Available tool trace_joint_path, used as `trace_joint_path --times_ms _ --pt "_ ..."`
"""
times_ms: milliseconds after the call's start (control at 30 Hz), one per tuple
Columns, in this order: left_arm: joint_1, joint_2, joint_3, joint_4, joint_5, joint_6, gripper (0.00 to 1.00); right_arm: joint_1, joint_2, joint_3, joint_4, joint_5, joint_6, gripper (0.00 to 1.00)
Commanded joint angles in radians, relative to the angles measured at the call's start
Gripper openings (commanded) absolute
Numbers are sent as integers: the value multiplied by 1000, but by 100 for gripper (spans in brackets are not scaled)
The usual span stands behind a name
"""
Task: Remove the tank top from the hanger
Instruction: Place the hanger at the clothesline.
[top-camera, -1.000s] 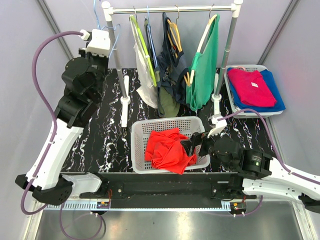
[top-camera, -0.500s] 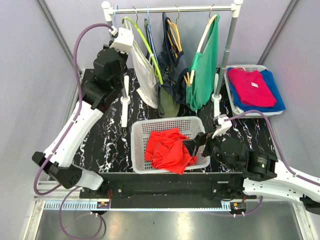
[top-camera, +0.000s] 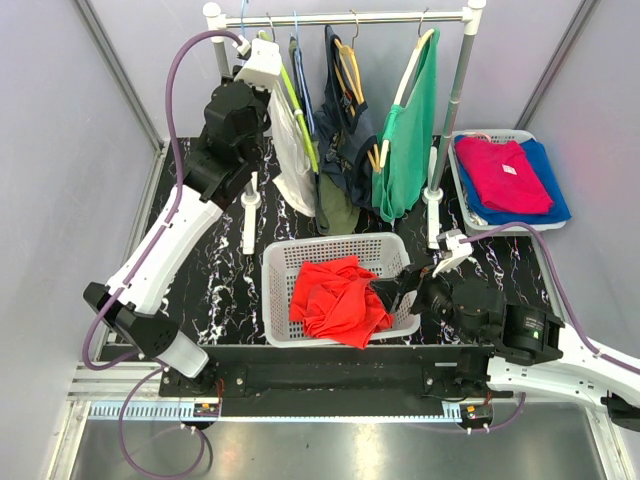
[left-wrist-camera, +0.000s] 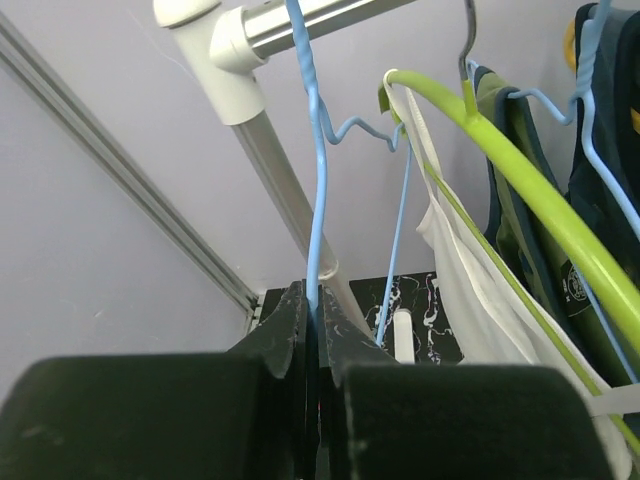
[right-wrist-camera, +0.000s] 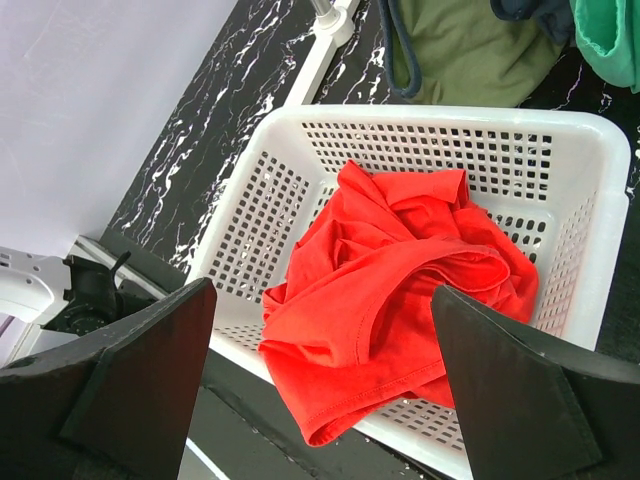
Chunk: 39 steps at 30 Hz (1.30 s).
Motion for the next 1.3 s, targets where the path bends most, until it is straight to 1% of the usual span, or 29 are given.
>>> trace_joint_path --times_ms 0,167,233,467,600,633,833,1033,1267 --pt "-4 -15 25 79 -22 13 0 -7 -10 -1 -1 17 12 99" --pt "-4 -64 -15 82 -12 20 0 -7 -1 2 0 13 9 99" --pt "-3 -69 -24 105 -23 48 0 -5 -1 2 1 10 8 99" --pt "8 -14 20 107 -21 42 0 -7 -24 -6 4 0 18 98" --pt "9 21 37 151 -49 68 0 -5 -57 -30 7 -3 23 99" --pt "11 27 41 171 -51 71 0 -5 -59 -30 5 -6 21 99" --pt "39 81 84 176 -37 66 0 -5 -51 -12 -6 -18 0 98" --pt "72 112 71 160 -23 54 0 -7 -50 -14 1 -24 1 98" --pt "83 89 15 140 -6 31 0 -5 -50 -9 1 -27 1 98"
